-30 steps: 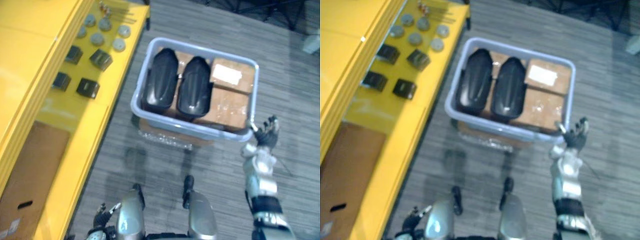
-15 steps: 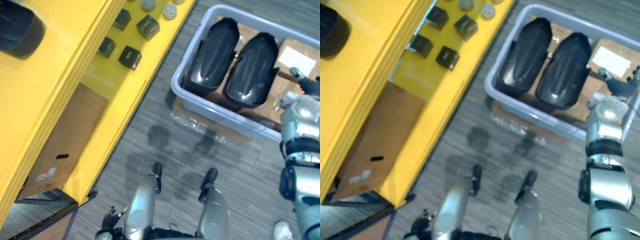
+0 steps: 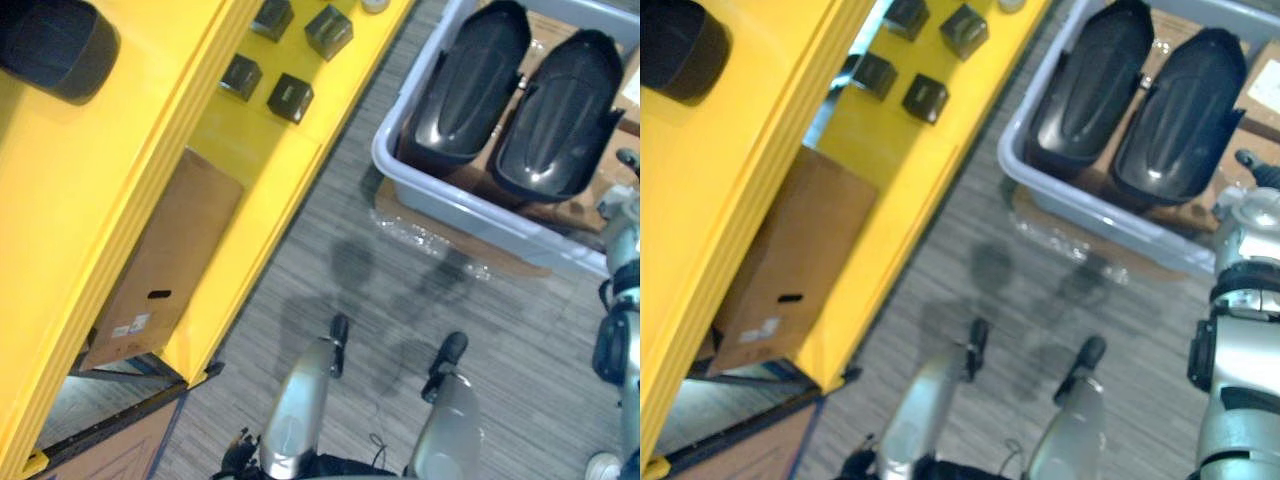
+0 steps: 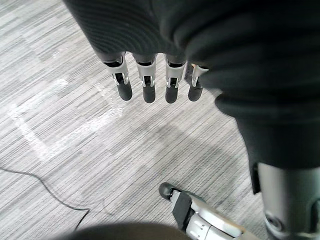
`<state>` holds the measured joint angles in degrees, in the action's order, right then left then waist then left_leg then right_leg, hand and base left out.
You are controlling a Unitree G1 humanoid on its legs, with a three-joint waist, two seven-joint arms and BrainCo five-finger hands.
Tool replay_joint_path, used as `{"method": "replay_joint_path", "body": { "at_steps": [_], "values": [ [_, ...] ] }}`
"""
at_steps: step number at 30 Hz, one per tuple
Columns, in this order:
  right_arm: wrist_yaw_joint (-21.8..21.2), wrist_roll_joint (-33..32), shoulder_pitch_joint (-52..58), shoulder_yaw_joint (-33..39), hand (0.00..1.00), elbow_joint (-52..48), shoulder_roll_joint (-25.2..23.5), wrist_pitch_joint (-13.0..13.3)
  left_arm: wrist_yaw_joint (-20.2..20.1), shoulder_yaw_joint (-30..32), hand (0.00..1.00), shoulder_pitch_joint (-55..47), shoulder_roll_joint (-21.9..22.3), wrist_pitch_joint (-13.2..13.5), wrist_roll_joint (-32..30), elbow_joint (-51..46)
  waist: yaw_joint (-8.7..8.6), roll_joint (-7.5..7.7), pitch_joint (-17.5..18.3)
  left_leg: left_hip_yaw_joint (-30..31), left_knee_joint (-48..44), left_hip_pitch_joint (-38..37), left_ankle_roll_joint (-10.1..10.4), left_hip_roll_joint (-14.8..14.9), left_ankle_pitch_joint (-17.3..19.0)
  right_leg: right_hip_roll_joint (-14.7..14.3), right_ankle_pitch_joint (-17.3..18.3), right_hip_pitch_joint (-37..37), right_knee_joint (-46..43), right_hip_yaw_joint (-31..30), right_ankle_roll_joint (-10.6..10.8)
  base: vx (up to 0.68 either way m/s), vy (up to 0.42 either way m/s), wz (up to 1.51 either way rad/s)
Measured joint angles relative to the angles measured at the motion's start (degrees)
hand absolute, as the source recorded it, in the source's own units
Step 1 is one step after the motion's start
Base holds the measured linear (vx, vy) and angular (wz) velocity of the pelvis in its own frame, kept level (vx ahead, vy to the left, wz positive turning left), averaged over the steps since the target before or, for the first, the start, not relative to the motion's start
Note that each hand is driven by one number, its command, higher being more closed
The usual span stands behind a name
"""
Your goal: Walk over and take plastic housings, then place them on the shelf
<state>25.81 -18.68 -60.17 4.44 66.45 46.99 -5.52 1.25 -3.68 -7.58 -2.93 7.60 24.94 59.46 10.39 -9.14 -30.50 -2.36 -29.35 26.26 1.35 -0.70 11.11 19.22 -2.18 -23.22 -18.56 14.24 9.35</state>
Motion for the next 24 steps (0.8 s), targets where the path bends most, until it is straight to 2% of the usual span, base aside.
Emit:
{"method": "replay_joint_path", "body": {
  "at_steps": [2,4,5,8,11,19,24],
  "values": [
    [-1.3,1.6,-0.2,-0.2,0.00,0.6,0.7,-0.7,-0.3,-0.1,0.00,0.0,0.2,0.0,0.0,0.3,0.32,-0.28,0.2,0.0,0.1,0.0,0.0,-0.1,-0.1,0.1,0.0,0.0,0.0,0.0,0.0,0.00,0.000,0.00],
    [-2.3,2.3,-0.9,-1.0,0.00,2.1,2.0,-1.2,-0.4,-0.9,0.00,0.0,0.4,0.2,0.6,0.2,1.04,-1.16,0.8,0.0,0.1,0.2,0.0,-0.1,-0.1,0.1,0.0,-0.2,0.0,0.0,0.0,0.00,0.008,0.02],
    [-2.5,3.8,-1.1,-2.1,0.00,2.4,2.9,-1.2,-0.7,-1.5,0.00,0.0,0.8,0.3,1.8,0.3,1.47,-2.07,1.4,0.2,0.1,0.6,-0.1,-0.3,-0.1,0.2,0.0,-0.5,0.0,0.1,0.0,0.01,0.017,0.09],
    [-2.8,5.8,-1.9,-2.6,0.00,2.5,3.5,-0.7,-1.7,-2.2,0.00,-0.1,1.3,0.3,2.2,0.4,1.54,-3.48,2.3,0.6,0.9,1.3,-0.1,-0.8,-0.8,0.8,0.0,-1.1,-0.1,0.8,0.0,0.01,0.008,0.11],
    [-3.3,6.1,-2.2,-5.0,0.00,2.4,3.9,0.7,-2.1,-2.6,0.00,-0.1,1.3,0.3,2.2,0.5,1.67,-3.70,2.5,0.9,0.8,1.3,-0.1,-0.8,-0.8,0.7,0.0,-1.0,-0.1,1.1,0.0,0.00,0.001,0.04],
    [-3.2,6.2,-3.5,-8.4,0.00,1.2,4.0,0.9,-2.7,-3.5,0.00,-0.1,1.3,1.6,2.3,0.5,3.05,-3.93,2.7,1.5,0.7,1.9,-0.1,-0.8,-0.8,0.8,0.1,-1.0,0.0,1.8,-0.2,0.00,0.006,0.02],
    [-1.8,6.1,-3.7,-10.2,0.00,-1.2,4.0,2.3,-2.7,-3.8,0.00,0.0,1.7,2.2,2.4,0.5,3.83,-4.53,3.1,1.8,0.7,1.9,-0.1,-0.8,-0.8,0.8,0.2,-0.8,0.1,2.2,-0.3,0.00,0.002,0.01]
  ]
}}
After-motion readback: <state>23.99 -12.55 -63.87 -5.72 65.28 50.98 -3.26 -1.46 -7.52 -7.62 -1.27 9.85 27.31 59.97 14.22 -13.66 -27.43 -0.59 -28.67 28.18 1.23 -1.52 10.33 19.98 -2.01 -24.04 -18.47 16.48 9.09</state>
